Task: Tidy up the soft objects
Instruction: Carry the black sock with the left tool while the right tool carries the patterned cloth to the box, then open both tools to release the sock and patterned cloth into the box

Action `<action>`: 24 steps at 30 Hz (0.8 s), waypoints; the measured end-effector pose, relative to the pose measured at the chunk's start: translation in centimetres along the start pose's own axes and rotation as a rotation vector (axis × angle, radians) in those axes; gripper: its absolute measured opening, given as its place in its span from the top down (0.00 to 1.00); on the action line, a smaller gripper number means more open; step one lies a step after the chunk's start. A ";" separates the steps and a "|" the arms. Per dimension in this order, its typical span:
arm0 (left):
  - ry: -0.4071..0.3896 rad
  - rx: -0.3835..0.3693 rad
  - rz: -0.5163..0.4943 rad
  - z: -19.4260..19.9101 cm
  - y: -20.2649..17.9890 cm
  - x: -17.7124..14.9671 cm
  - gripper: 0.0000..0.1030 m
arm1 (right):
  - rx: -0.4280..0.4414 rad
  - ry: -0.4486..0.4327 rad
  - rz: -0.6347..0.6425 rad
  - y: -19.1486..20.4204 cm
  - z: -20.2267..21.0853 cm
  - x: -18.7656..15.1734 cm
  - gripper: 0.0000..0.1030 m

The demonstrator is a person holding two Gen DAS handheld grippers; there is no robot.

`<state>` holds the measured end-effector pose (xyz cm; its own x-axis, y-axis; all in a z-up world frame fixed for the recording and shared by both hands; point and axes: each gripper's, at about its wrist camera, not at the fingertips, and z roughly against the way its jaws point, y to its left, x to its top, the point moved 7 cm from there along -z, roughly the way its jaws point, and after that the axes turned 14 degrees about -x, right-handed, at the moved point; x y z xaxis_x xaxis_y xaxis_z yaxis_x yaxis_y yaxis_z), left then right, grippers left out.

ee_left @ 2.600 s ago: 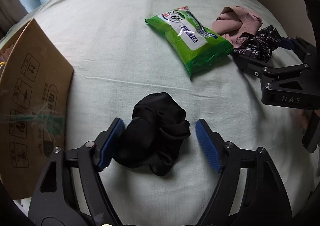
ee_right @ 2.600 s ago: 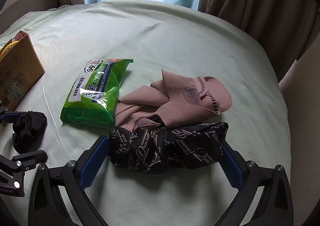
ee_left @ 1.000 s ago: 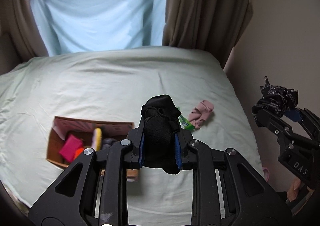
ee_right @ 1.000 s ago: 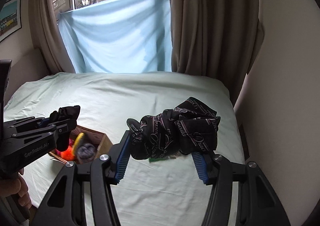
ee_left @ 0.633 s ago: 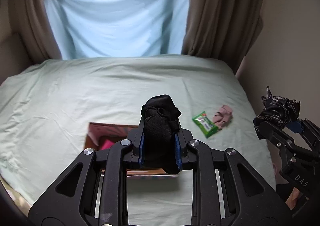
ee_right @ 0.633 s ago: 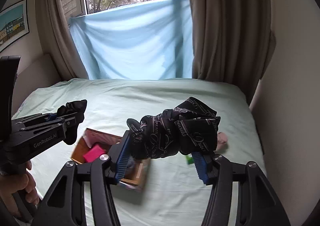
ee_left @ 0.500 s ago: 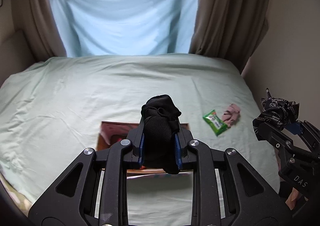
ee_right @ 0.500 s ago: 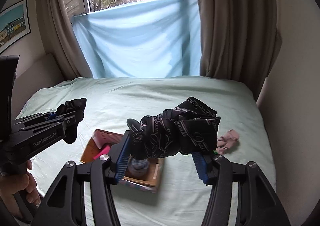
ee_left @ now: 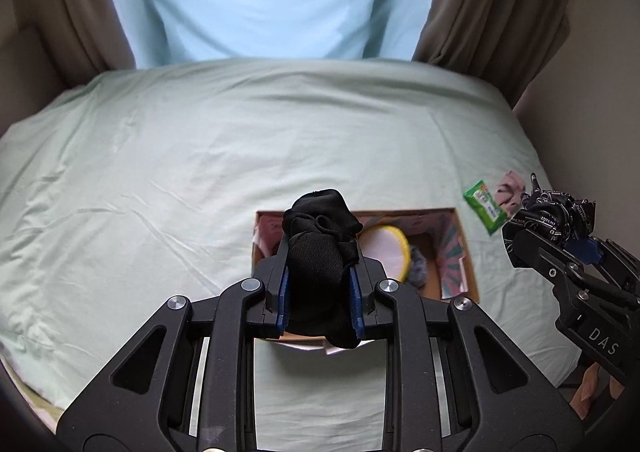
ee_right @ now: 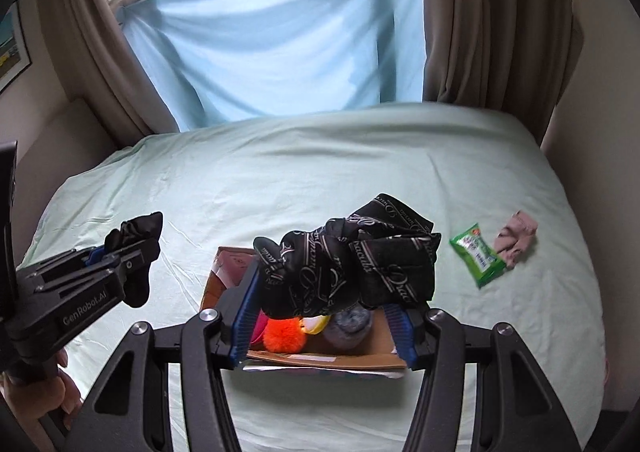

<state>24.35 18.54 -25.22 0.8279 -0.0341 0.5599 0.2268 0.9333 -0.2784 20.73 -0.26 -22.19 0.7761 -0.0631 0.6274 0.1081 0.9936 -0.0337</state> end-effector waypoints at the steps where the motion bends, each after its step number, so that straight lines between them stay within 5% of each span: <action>1: 0.015 0.000 0.010 -0.6 0.7 -0.2 0.80 | -0.007 0.025 -0.002 0.5 -0.9 -0.2 0.49; 10: 0.137 0.015 0.058 -7.0 4.9 -1.6 0.80 | -0.010 0.187 -0.074 1.7 -7.7 -1.5 0.49; 24: 0.321 -0.007 0.035 -16.6 5.1 -2.0 0.80 | 0.003 0.419 -0.250 0.2 -17.9 -3.1 0.49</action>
<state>32.42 17.42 -40.72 0.9545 -0.1137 0.2755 0.1975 0.9336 -0.2991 29.44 -1.59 -38.08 0.9100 -0.3317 0.2487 0.3217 0.9434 0.0809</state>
